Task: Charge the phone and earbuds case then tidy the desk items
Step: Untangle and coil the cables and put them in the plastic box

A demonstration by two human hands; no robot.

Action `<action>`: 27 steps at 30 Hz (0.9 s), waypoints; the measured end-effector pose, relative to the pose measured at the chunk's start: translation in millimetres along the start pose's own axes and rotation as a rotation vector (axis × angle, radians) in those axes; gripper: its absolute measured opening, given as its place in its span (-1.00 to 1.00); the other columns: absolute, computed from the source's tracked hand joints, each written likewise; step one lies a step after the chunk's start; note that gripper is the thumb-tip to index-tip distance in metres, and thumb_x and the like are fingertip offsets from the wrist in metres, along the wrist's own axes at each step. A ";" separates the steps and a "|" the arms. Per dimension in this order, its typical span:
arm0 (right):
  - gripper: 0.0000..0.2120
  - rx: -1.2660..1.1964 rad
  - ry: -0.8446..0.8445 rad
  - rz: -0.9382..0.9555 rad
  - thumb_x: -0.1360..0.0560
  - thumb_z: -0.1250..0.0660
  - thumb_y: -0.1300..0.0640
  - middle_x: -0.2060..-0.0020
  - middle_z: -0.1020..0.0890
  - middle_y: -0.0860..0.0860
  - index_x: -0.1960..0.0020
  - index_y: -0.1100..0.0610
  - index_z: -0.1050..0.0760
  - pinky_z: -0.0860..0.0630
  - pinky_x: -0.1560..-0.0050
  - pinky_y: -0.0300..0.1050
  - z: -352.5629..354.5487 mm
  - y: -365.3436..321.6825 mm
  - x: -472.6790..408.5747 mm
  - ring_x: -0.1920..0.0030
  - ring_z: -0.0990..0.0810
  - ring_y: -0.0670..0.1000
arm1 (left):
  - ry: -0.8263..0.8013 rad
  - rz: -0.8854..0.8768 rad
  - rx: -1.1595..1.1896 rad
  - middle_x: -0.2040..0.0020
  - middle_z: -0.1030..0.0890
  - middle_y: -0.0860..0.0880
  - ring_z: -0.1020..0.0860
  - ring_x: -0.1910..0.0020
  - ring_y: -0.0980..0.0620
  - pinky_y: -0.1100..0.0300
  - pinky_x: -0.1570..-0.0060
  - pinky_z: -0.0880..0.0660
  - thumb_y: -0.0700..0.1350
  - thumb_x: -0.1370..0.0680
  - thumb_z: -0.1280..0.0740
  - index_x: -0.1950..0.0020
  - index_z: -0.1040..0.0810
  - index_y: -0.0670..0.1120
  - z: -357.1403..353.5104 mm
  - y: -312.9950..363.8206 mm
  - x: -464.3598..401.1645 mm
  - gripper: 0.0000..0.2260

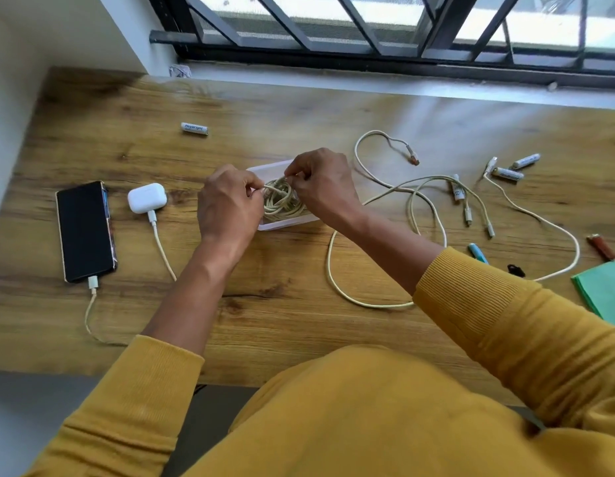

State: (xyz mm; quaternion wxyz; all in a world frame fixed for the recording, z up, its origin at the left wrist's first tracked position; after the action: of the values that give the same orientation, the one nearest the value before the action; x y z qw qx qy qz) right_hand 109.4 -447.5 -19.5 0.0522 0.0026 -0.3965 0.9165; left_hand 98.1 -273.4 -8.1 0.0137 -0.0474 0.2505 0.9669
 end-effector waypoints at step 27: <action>-0.90 -0.344 0.381 -0.213 -0.46 -0.47 0.08 0.26 -0.72 -0.05 0.07 -0.06 -0.74 -0.69 0.02 0.07 181.0 116.9 145.0 0.20 -0.69 -0.07 | -0.399 -0.335 0.161 0.11 -0.71 0.19 -0.63 0.19 0.15 0.10 0.02 -0.61 0.00 -0.57 -0.41 -0.02 -0.74 0.10 -56.0 159.1 118.5 -0.89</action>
State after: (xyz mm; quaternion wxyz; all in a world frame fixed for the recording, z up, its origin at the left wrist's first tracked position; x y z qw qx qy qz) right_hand -52.9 -645.0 26.4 0.2218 -0.1371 -0.5270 0.8089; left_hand -23.1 -439.3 8.4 0.2265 0.1047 0.3075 0.9183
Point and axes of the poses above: each hand's wrist, its own x-axis away from the middle knuckle, its own z-axis out of the back of the hand, y = z × x, the point moved 7 cm from there along -x, towards the middle knuckle
